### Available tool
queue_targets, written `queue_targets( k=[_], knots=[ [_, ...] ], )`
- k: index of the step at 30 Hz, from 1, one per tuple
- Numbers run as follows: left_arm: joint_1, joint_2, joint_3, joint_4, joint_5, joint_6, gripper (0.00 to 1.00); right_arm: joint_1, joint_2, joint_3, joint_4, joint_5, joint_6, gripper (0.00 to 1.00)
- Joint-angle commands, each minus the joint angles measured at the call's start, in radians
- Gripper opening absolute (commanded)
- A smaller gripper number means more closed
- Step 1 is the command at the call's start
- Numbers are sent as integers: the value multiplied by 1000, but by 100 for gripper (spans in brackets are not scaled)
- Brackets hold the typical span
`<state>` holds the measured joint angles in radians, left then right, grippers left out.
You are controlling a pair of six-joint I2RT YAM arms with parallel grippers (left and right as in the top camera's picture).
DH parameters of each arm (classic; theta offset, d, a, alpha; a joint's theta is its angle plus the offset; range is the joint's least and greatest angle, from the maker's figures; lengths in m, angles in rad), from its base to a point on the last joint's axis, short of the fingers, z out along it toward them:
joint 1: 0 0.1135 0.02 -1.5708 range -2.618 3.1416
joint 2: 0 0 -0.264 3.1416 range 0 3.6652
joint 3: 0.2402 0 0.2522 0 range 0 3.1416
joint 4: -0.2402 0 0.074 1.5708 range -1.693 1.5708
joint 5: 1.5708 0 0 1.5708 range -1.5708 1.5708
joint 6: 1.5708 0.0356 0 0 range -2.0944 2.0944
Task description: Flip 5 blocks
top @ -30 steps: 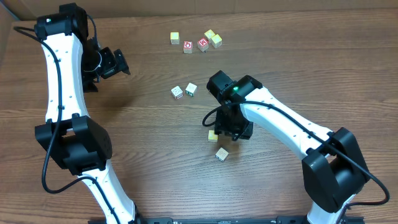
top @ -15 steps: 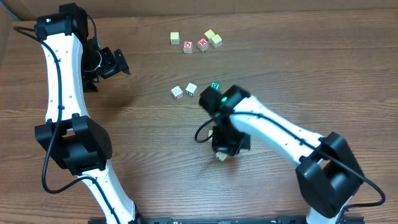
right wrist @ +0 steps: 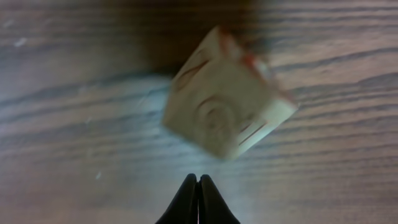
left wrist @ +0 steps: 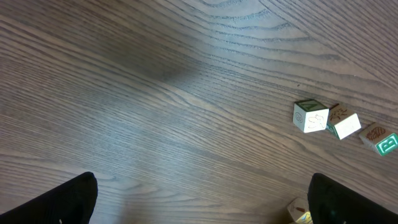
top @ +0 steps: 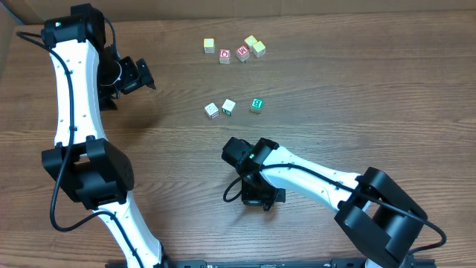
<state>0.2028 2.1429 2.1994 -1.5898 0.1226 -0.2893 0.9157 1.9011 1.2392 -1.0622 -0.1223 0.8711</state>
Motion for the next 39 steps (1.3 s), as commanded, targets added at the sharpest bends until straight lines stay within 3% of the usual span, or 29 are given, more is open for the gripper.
queue_targets(
  k=[1, 13, 24, 28, 31, 36, 39],
  knots=[
    [-7, -29, 8, 1, -3, -14, 100, -8, 1, -10, 18, 77, 50, 5],
    [-7, -29, 8, 1, -3, -14, 100, -34, 1, -10, 62, 175, 40, 13],
    [-7, -29, 8, 1, -3, -14, 100, -121, 1, -10, 116, 199, 38, 10],
    [-7, -29, 8, 1, -3, -14, 100, -121, 1, -6, 118, 156, -19, 4],
    [-7, -29, 8, 1, -3, -14, 100, -137, -3, 44, 40, 145, -119, 4],
    [-7, -29, 8, 1, -3, -14, 100, -207, -25, 165, -118, 148, -121, 4],
    [-7, -29, 8, 1, -3, -14, 100, -258, -28, 182, -112, 147, -121, 4]
  ],
)
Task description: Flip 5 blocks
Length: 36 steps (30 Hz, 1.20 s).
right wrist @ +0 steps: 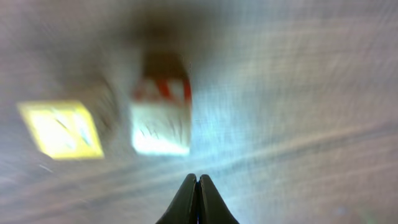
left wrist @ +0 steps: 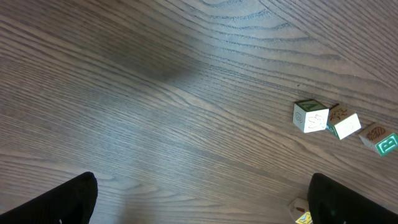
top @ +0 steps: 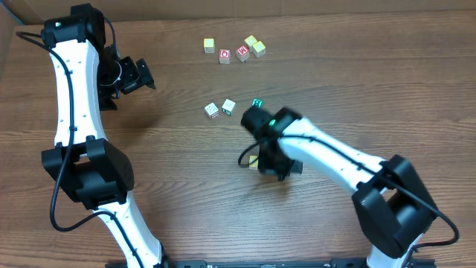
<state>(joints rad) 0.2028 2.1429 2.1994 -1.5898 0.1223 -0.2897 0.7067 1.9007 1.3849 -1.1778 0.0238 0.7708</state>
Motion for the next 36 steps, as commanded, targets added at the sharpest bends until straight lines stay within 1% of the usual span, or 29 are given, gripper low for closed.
queue_targets(
  k=[1, 6, 18, 21, 28, 32, 36],
  knots=[
    [-7, -29, 8, 1, -2, -13, 100, -68, -26, 35, 11, 1, -20, 4],
    [-7, -29, 8, 1, -2, -13, 100, -120, -25, 0, 48, -19, -20, 4],
    [-7, -29, 8, 1, -2, -14, 100, -117, -25, -160, 210, -113, 18, 4],
    [-7, -29, 8, 1, -2, -14, 100, -117, -25, -164, 250, -151, 17, 4],
    [-7, -29, 8, 1, -2, -14, 100, -117, -25, -164, 280, -218, 17, 4],
    [-7, -29, 8, 1, -2, -14, 100, -117, -25, -164, 294, -220, 16, 4],
    [-7, -29, 8, 1, -2, -14, 100, -117, -25, -164, 317, -219, -19, 4]
  ],
)
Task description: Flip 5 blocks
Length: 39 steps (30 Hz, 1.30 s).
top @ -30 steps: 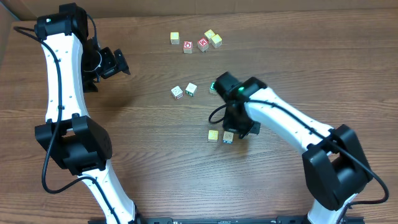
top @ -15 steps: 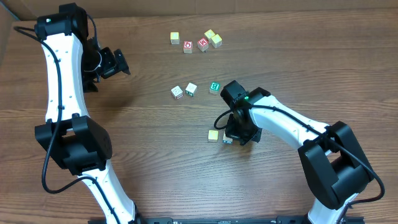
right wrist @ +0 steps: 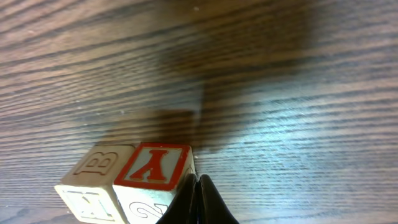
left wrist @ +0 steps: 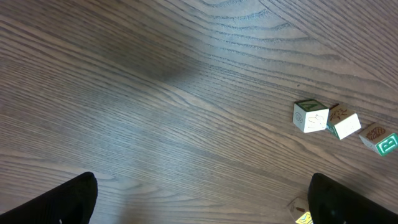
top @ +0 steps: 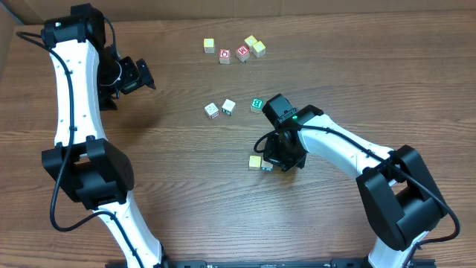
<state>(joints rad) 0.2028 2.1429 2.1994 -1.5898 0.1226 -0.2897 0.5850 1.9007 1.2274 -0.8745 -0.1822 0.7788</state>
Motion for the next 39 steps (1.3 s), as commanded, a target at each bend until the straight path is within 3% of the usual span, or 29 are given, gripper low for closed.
queue_targets(
  k=[1, 17, 22, 25, 30, 39],
  knots=[
    [-7, -29, 8, 1, -3, -14, 100, 5, -25, -6, 16, -13, -28, 4],
    [-7, -29, 8, 1, -3, -13, 100, 5, -25, -3, 51, 37, -112, 5],
    [-7, -29, 8, 1, -3, -13, 100, -27, -25, 130, 6, 111, -232, 36],
    [-7, -29, 8, 1, -3, -13, 100, -56, -25, 246, 18, 114, -253, 44],
    [-7, -29, 8, 1, -3, -13, 100, -61, -21, 259, 176, 169, -257, 62],
    [-7, -29, 8, 1, -3, -13, 100, -58, 106, 258, 343, 234, -228, 69]
  ],
)
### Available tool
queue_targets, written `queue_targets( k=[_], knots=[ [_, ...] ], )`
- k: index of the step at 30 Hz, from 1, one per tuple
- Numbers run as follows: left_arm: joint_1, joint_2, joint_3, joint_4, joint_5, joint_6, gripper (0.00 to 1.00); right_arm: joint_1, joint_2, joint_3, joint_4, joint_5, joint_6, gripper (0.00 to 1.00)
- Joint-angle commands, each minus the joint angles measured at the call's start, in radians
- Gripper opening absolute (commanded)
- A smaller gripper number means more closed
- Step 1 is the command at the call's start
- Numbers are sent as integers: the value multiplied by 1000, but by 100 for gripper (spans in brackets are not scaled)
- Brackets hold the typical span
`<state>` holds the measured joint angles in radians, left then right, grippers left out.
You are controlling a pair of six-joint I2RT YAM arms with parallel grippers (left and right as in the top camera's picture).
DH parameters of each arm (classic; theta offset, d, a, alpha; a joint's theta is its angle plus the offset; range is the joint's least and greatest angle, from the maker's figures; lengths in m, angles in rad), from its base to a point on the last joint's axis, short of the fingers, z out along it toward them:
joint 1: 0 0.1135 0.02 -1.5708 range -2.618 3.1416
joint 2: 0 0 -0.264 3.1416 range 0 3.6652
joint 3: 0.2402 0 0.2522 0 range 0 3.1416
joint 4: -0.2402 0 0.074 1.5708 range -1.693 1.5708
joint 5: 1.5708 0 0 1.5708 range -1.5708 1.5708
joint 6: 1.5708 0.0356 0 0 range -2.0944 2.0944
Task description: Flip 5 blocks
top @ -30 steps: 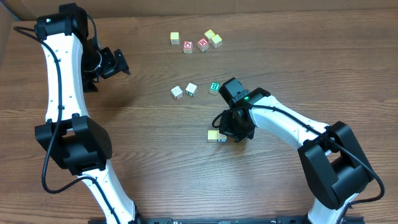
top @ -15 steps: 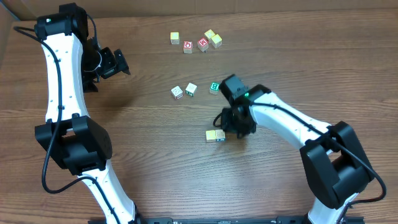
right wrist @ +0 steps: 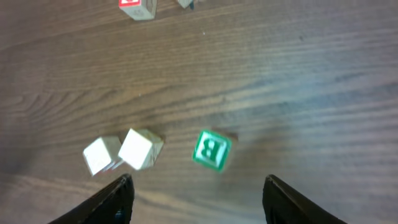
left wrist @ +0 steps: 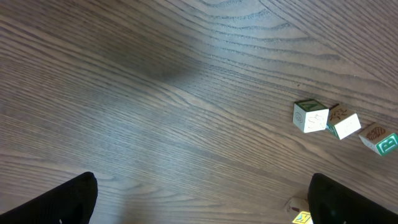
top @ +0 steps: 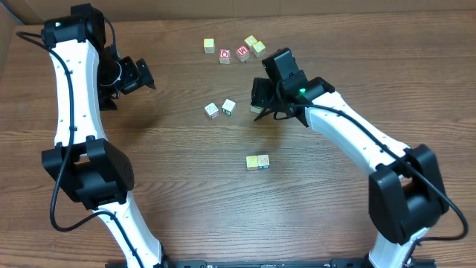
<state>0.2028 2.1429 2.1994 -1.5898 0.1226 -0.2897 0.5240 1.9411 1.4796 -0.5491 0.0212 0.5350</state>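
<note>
Wooden letter blocks lie scattered on the table. A green B block [right wrist: 211,150] sits just ahead of my right gripper [right wrist: 202,199], which hovers above it, open and empty. In the overhead view the right gripper [top: 264,100] mostly covers that block. Two pale blocks [right wrist: 140,148] lie to its left. A yellow-faced block and a second one [top: 257,161] touch each other mid-table. Several more blocks [top: 242,52] are grouped at the back. My left gripper [top: 140,74] stays open and empty at the far left, its black fingers [left wrist: 62,199] wide apart.
The wooden table [top: 171,186] stretches toward the front. A cardboard wall runs along the back edge [top: 335,6]. The left arm's column [top: 74,97] stands along the left side, and the right arm's links [top: 357,141] cross the right half.
My right gripper was shut and low against the red Y block beside its yellow-faced neighbour. Now it is open, higher and farther back, over the green B block. The pair stays mid-table.
First my right gripper was shut near the table's front with a tilted block just ahead of its tips. Then it was mid-table by a red-faced and a yellow block. Later both stood side by side at its tips. Now it is open above the green block. The left arm never moved.
</note>
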Motion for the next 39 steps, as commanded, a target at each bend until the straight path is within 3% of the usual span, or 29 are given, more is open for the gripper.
queue_targets(
  k=[1, 8, 14, 17, 20, 27, 30, 32, 39],
  knots=[
    [-7, -29, 8, 1, -3, -13, 100, 3, 86, 6, 35, 31, 24, 70],
    [-7, -29, 8, 1, -3, -14, 100, 15, 187, 6, 134, 31, 117, 67],
    [-7, -29, 8, 1, -3, -14, 100, 36, 200, 6, 150, 52, 116, 35],
    [-7, -29, 8, 1, -3, -14, 100, 36, 196, 7, 121, 56, 116, 24],
    [-7, -29, 8, 1, -3, -13, 100, 30, 166, 11, 72, 56, 116, 20],
    [-7, -29, 8, 1, -3, -13, 100, 26, -57, 63, -147, 55, 63, 16],
    [-7, -29, 8, 1, -3, -14, 100, 26, -167, 63, -273, 55, 63, 25],
    [-7, -29, 8, 1, -3, -14, 100, 24, -215, 63, -351, 55, 63, 27],
    [-7, -29, 8, 1, -3, -14, 100, 27, -250, 39, -560, 10, 68, 21]
  ],
)
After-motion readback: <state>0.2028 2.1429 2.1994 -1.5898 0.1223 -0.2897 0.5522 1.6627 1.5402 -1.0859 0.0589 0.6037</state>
